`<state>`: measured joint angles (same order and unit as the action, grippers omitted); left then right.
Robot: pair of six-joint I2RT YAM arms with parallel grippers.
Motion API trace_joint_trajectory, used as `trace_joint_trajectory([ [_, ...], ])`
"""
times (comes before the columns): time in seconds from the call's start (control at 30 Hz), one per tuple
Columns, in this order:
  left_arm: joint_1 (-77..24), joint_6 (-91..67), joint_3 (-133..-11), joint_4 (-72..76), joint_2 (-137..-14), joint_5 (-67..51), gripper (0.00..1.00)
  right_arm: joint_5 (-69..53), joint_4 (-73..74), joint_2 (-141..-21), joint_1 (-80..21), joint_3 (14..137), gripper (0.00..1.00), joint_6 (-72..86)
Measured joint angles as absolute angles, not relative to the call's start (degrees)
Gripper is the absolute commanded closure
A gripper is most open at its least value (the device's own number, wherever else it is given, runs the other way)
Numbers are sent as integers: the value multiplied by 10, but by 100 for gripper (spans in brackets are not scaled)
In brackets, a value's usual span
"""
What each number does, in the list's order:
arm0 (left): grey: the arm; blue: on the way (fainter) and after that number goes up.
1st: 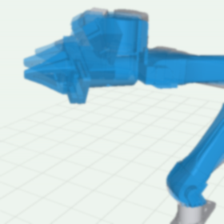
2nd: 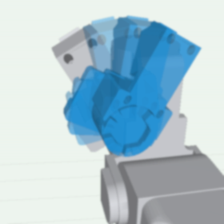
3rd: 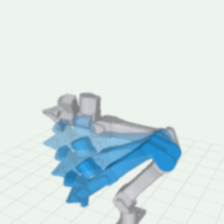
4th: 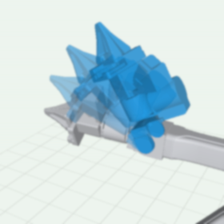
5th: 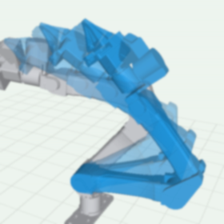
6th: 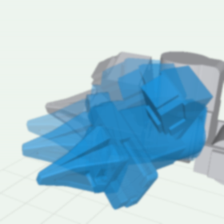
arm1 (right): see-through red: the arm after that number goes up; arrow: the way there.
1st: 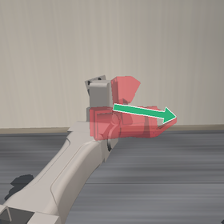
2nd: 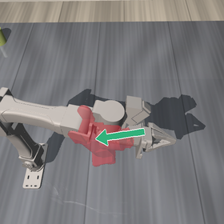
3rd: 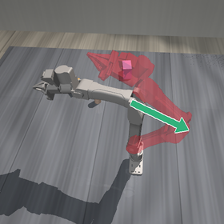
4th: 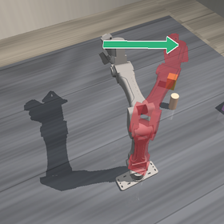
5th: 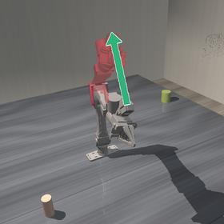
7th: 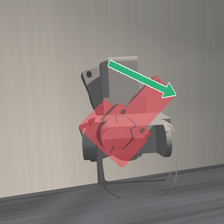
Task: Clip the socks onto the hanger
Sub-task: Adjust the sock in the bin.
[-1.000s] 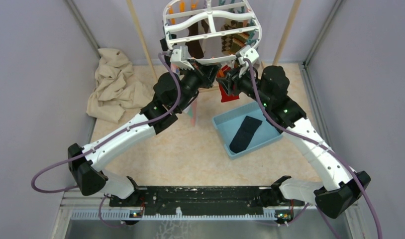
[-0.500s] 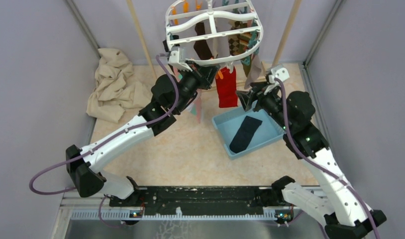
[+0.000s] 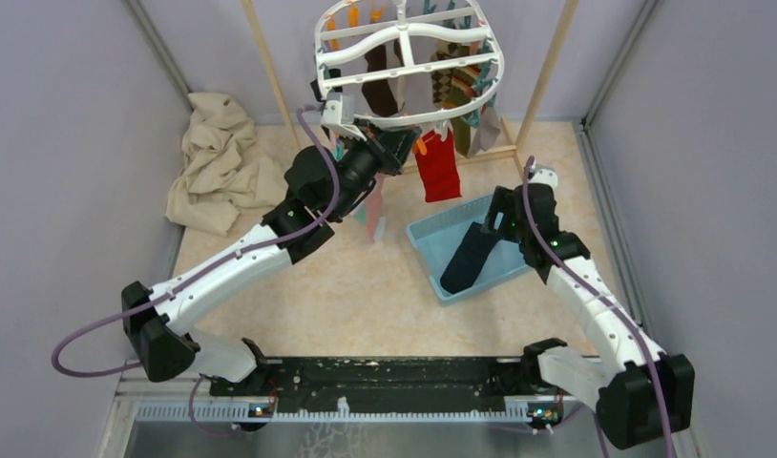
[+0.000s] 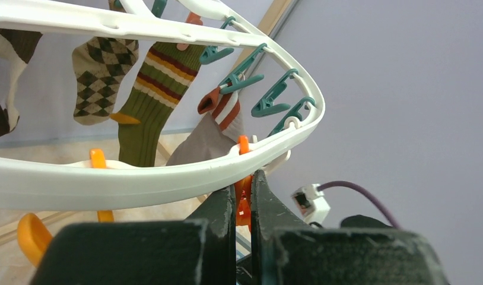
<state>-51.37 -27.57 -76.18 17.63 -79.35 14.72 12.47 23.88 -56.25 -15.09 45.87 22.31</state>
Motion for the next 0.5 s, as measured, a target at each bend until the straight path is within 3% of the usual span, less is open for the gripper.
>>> trace_joint_trajectory([
  [0.5, -514, -259, -736, 180, -775, 148, 100, 135, 174, -768, -151, 440, 24, 296],
])
